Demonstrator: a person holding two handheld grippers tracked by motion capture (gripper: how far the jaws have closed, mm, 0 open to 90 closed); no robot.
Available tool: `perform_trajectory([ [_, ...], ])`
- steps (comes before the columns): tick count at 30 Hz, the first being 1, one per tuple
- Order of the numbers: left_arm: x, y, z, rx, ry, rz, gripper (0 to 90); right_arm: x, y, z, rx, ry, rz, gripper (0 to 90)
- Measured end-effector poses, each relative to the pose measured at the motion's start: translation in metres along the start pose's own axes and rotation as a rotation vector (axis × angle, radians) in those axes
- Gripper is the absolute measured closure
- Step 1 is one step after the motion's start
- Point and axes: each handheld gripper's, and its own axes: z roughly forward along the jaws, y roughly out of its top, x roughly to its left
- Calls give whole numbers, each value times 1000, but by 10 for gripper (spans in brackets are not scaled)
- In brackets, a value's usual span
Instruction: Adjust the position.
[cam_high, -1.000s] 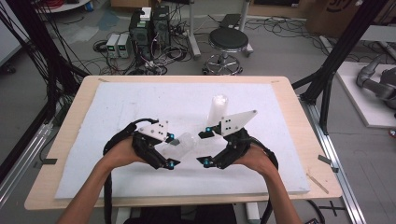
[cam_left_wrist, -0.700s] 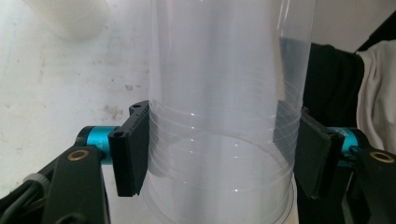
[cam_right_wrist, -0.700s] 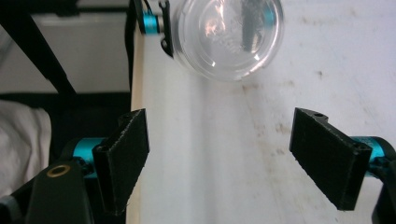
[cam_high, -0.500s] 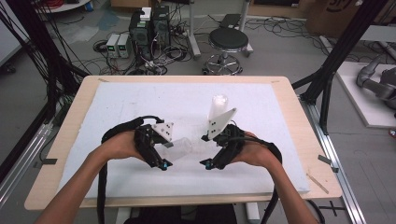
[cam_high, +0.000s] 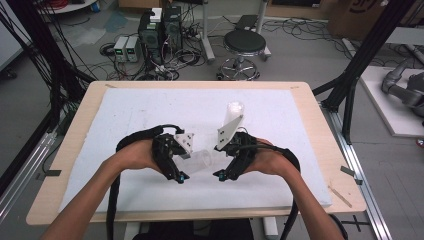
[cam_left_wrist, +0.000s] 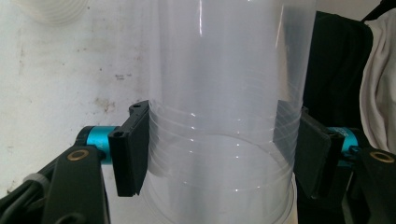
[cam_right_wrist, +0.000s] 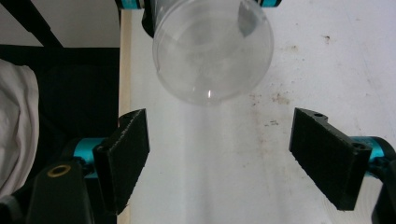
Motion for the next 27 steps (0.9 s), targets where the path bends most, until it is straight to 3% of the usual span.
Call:
perform_trajectory([
  [12, 0, 13, 11, 61, -13, 22, 307, 1, 5, 1, 12, 9, -11, 201],
  [27, -2, 15, 12, 44, -16, 26, 307, 1, 9, 7, -10, 19, -25, 247],
])
